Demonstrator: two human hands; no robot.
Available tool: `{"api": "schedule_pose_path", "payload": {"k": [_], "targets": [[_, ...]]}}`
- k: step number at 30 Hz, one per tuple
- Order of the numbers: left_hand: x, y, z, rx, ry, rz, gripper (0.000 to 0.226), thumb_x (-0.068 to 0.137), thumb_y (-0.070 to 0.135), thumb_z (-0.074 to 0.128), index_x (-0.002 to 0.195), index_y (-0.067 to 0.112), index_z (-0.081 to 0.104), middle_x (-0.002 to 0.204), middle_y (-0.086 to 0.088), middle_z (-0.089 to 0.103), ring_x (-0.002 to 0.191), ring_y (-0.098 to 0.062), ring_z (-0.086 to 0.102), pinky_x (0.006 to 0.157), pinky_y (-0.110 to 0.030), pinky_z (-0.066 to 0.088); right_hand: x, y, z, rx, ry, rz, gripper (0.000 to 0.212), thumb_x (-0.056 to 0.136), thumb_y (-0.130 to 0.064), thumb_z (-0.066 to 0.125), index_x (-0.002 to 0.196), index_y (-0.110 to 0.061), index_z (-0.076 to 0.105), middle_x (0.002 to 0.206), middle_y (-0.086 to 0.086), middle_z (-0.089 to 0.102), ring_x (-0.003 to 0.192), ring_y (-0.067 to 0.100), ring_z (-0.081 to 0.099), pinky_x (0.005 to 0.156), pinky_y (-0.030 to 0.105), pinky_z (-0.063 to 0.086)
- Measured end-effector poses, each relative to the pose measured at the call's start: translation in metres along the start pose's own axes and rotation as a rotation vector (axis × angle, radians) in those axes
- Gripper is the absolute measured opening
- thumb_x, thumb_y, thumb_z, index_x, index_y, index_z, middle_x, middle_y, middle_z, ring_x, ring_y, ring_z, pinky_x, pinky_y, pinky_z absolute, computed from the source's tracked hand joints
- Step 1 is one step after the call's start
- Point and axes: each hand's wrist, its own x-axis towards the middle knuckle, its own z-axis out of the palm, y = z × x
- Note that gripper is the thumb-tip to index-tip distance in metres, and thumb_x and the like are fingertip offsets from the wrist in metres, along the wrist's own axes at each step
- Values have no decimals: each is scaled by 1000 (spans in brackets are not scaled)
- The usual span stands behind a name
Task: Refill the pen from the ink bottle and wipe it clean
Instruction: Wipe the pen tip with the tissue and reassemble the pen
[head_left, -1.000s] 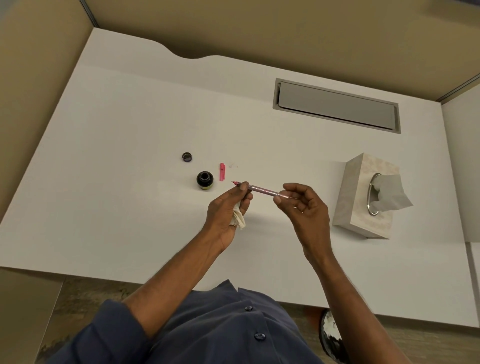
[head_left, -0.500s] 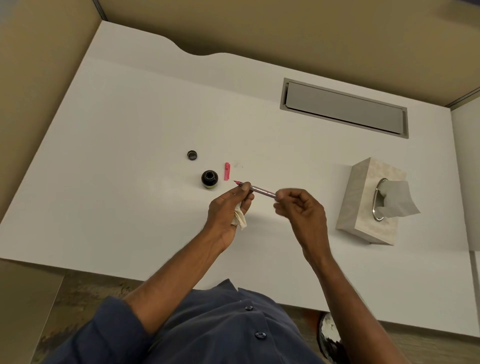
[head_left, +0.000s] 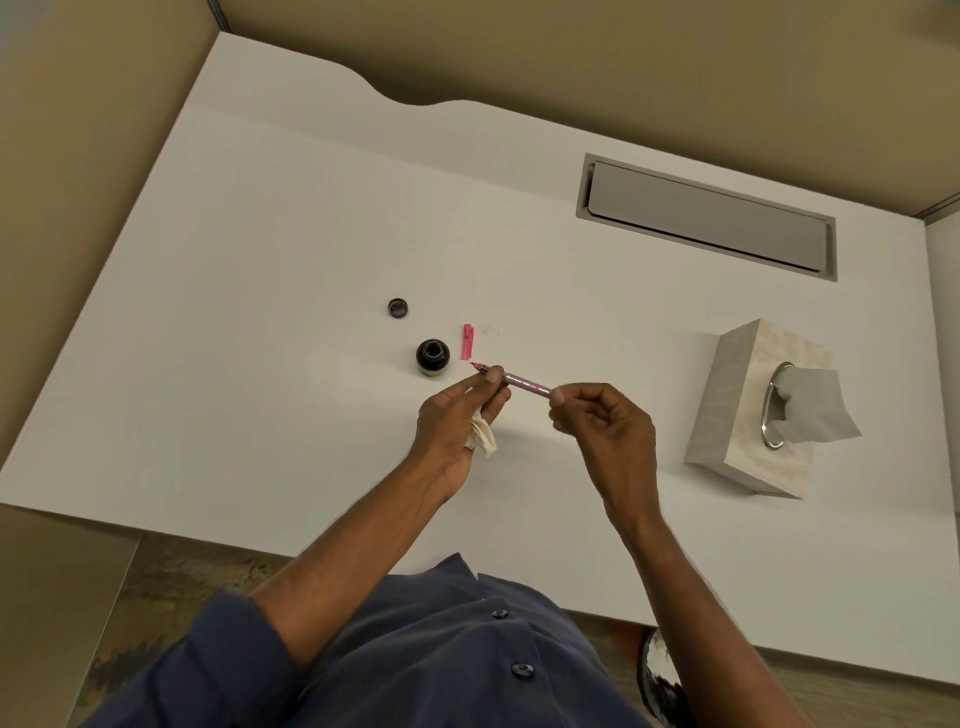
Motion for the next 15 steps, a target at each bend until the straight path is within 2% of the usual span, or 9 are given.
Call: {"api": "schedule_pose_path", "payload": {"k": [2,5,10,12,15], "targets": [[1,1,-1,-5,6,5,13,85,2,76,97,-3,77,97,-10,79,89,-17,77,79,-23,60,0,-1,3,-24,-16,-30,16,87,-22,84,101,-21,79,94,-5,80,87,12,77,82,22,61],[2,3,-4,19,3,19,15,85,2,76,99,-4,76,96,-10,79,90,-17,77,78,-22,59,2,-3,7,-14,-23,15,10,89,-28,82,95,-20,81,83,-2,80,76,14,78,76,24,63],[3,7,-8,15,-1,41,12,85,2,76,97,-3,77,97,-10,79,93,-18,77,81,-24,60,3,-2,12,-52,-76,14,10,89,-25,82,96,-19,79,86,-1,79,80,14,77,76,21,60],[3,8,-8,29,-2,62,9,86,3,75,94,-1,78,97,-9,80,94,-18,77,82,-24,60,3,-1,16,-49,-85,43,9,91,-27,80,92,-19,79,81,1,79,70,12,75,68,19,58],[3,9,-9,59,13,108,6,89,5,74,90,4,79,96,-7,80,95,-16,76,85,-24,59,1,2,26,12,-108,109,20,97,-27,73,91,-8,78,77,12,76,62,13,70,63,21,58]]}}
